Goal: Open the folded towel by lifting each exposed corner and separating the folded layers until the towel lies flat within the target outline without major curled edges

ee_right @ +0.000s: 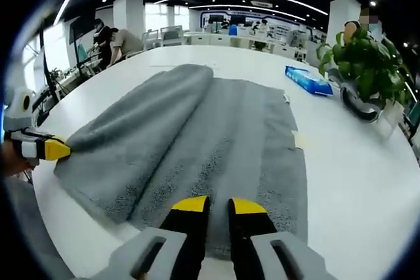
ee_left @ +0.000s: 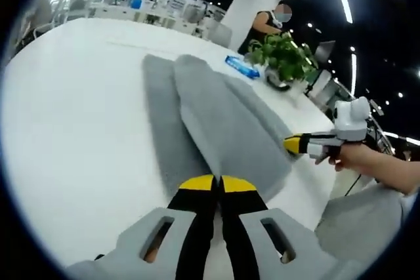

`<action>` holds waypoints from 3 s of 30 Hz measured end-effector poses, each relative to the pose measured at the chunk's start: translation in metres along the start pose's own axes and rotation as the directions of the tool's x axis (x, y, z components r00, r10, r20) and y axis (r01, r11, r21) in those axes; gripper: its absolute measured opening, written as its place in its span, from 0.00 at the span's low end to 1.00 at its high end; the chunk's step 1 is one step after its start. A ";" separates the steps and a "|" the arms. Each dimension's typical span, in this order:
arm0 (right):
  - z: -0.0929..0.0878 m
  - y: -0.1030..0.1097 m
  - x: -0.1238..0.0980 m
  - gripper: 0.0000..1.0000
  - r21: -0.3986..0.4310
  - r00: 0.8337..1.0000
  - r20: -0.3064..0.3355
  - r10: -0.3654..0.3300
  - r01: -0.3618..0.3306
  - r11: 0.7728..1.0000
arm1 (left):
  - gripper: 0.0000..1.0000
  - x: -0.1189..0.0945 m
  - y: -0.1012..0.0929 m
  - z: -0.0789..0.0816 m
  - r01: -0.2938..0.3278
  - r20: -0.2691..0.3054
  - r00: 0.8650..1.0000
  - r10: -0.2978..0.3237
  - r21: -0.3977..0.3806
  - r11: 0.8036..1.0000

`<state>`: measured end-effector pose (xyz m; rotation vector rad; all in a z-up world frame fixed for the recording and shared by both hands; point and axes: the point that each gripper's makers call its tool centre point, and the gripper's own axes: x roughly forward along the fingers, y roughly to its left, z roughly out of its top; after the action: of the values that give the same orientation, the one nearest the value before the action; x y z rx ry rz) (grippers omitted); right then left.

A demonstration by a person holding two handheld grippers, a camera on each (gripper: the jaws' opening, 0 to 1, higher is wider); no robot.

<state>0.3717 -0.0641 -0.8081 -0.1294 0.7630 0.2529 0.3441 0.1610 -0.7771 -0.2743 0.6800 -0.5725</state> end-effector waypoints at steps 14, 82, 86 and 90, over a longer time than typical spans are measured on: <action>0.000 0.002 0.000 0.08 -0.009 1.000 0.008 0.006 -0.006 1.000 | 0.01 -0.034 0.062 0.016 -0.169 0.033 0.985 0.169 -0.002 0.986; -0.011 -0.056 -0.009 0.00 -0.107 1.000 0.022 0.012 -0.009 0.994 | 0.05 -0.101 0.163 -0.005 -0.564 0.001 0.823 0.568 0.120 0.817; -0.013 -0.066 -0.013 0.00 -0.093 1.000 0.027 -0.004 0.007 0.996 | 0.05 -0.105 0.168 -0.002 -0.579 0.006 0.813 0.582 0.098 0.809; -0.017 -0.076 -0.016 0.00 -0.072 0.999 0.027 -0.023 0.025 0.997 | 0.05 -0.106 0.169 -0.002 -0.585 0.008 0.809 0.587 0.107 0.804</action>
<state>0.3703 -0.1432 -0.8071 -0.2038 0.7263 0.2592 0.3451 0.3598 -0.7947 0.0522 0.7135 -0.0107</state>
